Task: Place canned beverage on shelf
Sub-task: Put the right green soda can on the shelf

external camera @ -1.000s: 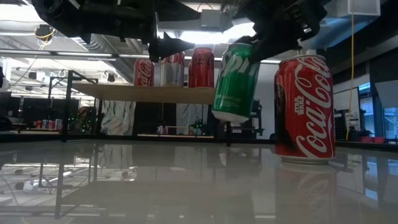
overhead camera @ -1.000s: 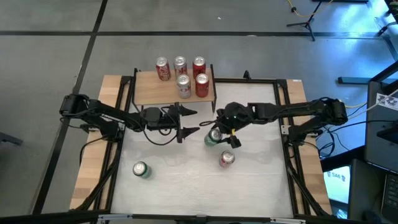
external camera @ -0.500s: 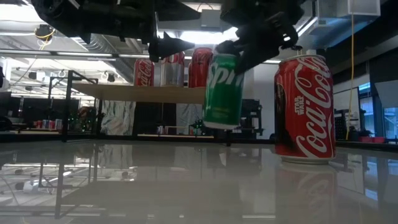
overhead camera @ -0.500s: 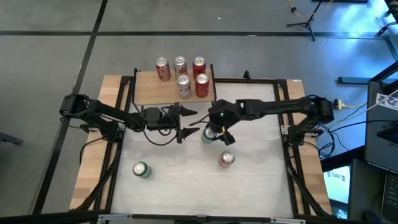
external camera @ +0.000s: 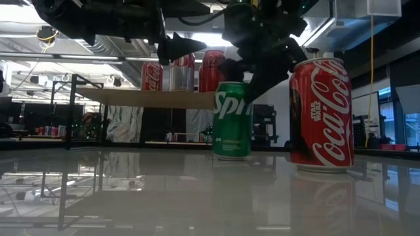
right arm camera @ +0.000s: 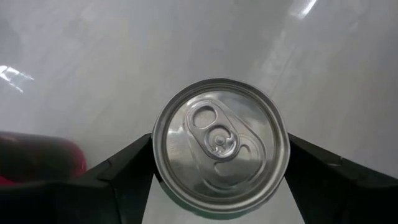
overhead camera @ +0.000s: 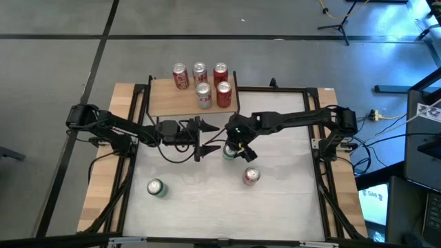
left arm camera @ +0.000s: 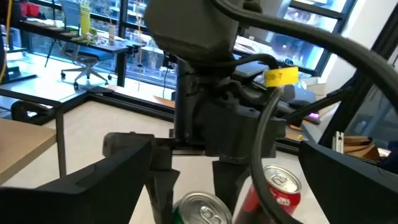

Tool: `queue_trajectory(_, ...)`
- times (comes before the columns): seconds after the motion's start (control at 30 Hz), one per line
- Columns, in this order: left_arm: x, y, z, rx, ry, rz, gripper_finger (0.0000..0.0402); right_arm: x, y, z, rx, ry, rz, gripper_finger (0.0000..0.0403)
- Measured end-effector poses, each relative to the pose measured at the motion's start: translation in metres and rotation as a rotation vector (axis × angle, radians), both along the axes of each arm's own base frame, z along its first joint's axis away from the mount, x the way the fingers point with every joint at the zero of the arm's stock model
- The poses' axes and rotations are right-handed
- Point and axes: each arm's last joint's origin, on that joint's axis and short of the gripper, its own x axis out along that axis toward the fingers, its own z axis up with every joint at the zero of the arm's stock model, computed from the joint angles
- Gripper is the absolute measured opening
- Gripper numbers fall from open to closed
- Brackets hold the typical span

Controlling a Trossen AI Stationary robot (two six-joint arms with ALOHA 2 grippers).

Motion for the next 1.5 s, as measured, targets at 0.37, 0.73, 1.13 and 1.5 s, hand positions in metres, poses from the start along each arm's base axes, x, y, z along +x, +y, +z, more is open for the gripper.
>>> queue_trajectory(0.37, 0.0000, -0.0011, -0.0007, 0.000, 0.007, -0.001, 0.0396, -0.0002, 0.0001, -0.0001, -0.022, -0.009, 0.037, 0.0303)
queue_trajectory(0.73, 0.0000, -0.0011, -0.0007, 0.001, 0.007, -0.001, 0.0396, 0.0003, -0.0013, -0.0002, -0.067, -0.010, 0.009, 0.0303)
queue_trajectory(1.13, 0.0000, -0.0011, -0.0007, 0.000, 0.008, -0.001, 0.0396, 0.0005, -0.0014, -0.0003, -0.069, -0.012, 0.009, 0.0303)
queue_trajectory(1.5, 0.0000, -0.0011, -0.0007, -0.001, 0.008, 0.000, 0.0396, 0.0033, -0.0040, 0.0006, -0.136, -0.040, -0.037, 0.0364)
